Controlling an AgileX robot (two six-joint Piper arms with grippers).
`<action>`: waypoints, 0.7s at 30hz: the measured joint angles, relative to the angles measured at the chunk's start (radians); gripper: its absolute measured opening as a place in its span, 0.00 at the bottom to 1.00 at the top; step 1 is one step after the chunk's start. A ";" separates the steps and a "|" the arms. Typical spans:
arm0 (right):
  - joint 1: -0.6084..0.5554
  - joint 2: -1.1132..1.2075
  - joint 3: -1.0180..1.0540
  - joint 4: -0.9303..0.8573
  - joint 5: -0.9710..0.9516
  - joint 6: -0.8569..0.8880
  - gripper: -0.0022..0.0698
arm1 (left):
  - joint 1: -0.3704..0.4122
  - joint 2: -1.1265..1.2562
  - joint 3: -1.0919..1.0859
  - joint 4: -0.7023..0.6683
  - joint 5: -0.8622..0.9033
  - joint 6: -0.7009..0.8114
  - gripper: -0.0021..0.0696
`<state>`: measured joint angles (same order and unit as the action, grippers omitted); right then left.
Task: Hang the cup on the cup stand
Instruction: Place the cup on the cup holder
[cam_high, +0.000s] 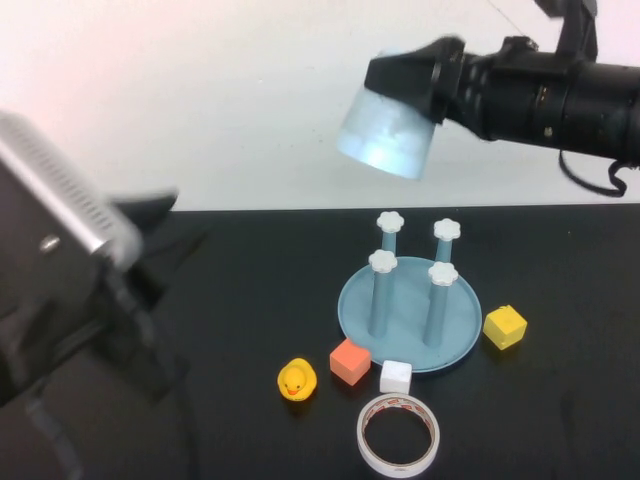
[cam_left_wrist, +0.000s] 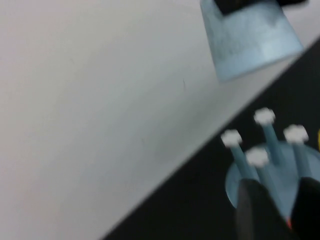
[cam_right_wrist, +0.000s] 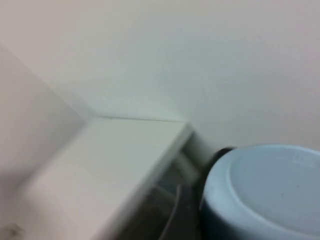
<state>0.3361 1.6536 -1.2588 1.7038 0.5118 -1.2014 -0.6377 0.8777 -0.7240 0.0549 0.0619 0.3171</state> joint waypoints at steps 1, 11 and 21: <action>0.000 0.000 0.000 0.000 -0.004 -0.103 0.84 | 0.000 -0.025 0.000 -0.008 0.062 -0.004 0.25; 0.000 0.000 0.000 0.000 -0.048 -0.559 0.84 | 0.000 -0.141 0.000 -0.019 0.416 -0.008 0.03; 0.000 0.138 -0.026 0.004 -0.173 -0.587 0.84 | 0.000 -0.143 0.028 -0.019 0.436 -0.008 0.03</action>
<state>0.3361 1.7914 -1.2849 1.7074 0.3388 -1.7887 -0.6377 0.7352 -0.6964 0.0364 0.4978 0.3088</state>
